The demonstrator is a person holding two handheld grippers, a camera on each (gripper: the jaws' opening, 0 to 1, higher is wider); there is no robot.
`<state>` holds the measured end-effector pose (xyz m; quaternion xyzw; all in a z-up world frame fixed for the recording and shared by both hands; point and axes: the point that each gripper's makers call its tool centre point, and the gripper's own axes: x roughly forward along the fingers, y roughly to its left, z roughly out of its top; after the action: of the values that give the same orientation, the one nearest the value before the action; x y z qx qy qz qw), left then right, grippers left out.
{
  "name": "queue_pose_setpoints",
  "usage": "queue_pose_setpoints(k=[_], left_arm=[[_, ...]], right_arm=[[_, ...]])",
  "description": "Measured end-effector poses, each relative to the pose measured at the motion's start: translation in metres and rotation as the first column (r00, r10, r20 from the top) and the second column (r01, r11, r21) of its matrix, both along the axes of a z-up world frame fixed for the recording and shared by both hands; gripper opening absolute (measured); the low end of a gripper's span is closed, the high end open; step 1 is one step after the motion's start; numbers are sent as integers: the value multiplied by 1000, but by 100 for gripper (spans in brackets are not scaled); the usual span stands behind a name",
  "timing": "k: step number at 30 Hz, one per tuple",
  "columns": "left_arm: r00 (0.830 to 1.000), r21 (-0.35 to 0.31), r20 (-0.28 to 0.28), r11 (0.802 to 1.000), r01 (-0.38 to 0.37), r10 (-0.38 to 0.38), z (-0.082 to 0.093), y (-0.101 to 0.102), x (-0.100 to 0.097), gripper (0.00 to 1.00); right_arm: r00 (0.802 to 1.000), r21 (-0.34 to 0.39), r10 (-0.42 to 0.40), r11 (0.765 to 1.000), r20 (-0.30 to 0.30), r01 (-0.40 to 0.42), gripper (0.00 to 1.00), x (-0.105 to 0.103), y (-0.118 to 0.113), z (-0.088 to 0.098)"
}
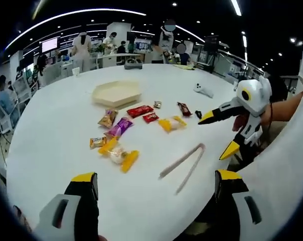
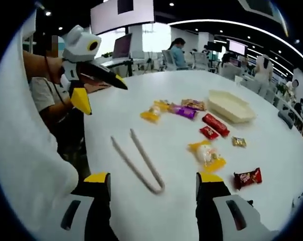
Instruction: Place the target food into the container with the food tongs after gripping and lifting it, then release it inside without dropping or visibly crushing the food.
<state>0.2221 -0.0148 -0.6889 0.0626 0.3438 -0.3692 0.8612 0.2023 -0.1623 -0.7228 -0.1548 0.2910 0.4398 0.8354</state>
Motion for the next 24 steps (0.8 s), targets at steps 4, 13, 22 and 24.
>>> queue_pose_setpoints(k=[4,13,22,24], left_arm=[[1000,7,4,1000,-27,27,-3,-3,0,97],[1000,-12,-9,1000,26,-26,-1,-16,-9,97],[998,7,-18,998,60,-60,-11,-6,-7,96],[997,20,-24,997,74,-73,-12,-6,-7,96]], right_arm=[[1000,51,3,999,-28,-1,69,-2,8,3],[1000,28,-10,1000,-20,10,66,-4,11,0],[1000,10,15,1000,-19,-15,65,1,14,-3],[1000,-18,8,1000,-18,-9,63,5,10,-7]])
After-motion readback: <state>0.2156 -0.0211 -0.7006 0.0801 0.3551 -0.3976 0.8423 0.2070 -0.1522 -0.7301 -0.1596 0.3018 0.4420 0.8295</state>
